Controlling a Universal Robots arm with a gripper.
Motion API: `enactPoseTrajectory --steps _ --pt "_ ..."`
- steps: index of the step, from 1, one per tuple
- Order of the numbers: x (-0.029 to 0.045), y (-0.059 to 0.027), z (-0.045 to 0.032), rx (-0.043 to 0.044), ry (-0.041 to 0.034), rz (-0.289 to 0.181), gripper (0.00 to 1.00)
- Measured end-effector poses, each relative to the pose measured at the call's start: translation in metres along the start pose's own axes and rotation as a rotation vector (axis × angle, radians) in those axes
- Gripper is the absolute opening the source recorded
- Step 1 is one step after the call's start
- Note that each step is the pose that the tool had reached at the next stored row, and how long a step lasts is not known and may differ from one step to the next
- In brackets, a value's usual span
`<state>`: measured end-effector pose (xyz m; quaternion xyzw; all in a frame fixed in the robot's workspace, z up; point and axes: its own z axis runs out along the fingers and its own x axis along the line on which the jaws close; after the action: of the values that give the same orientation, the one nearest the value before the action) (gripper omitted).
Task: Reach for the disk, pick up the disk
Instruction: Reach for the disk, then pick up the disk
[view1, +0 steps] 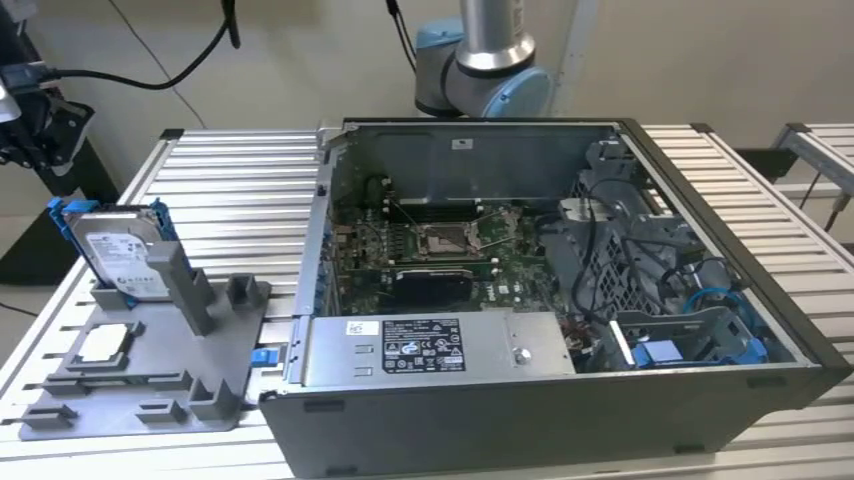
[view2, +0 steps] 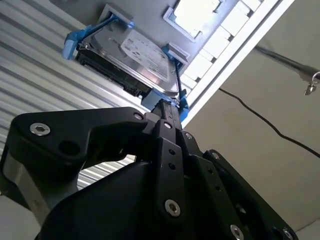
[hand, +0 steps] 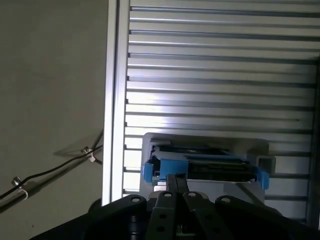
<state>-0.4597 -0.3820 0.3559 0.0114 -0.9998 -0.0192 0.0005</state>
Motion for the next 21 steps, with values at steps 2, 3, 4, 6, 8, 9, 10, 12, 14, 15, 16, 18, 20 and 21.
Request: enactPoseTrajectory --steps 2,3,4,6,8,9,10,12,14,15,16,18,20,21 --pt "0.0006 0.0000 0.0000 0.0000 0.0000 0.000 0.00" --pt "0.0006 0.0000 0.0000 0.0000 0.0000 -0.001 0.00" --pt "0.0006 0.0000 0.0000 0.0000 0.0000 -0.001 0.00" --pt "0.0006 0.0000 0.0000 0.0000 0.0002 -0.005 0.00" --pt "0.0006 0.0000 0.0000 0.0000 0.0003 -0.009 0.00" --pt "0.0006 0.0000 0.0000 0.0000 0.0005 -0.012 0.00" --pt "0.0006 0.0000 0.0000 0.0000 0.0005 -0.014 0.00" --pt "0.0006 0.0000 0.0000 0.0000 0.0006 -0.017 0.00" --pt "0.0006 0.0000 0.0000 0.0000 0.0008 -0.021 0.00" --pt "0.0006 0.0000 0.0000 0.0000 0.0008 -0.023 0.00" --pt "0.0006 0.0000 0.0000 0.0000 0.0010 -0.025 0.00" --pt "0.0006 0.0000 0.0000 0.0000 0.0012 -0.032 0.00" --pt "0.0006 0.0000 0.0000 0.0000 0.0015 -0.041 0.00" --pt "0.0006 0.0000 0.0000 0.0000 0.0017 -0.046 0.00"
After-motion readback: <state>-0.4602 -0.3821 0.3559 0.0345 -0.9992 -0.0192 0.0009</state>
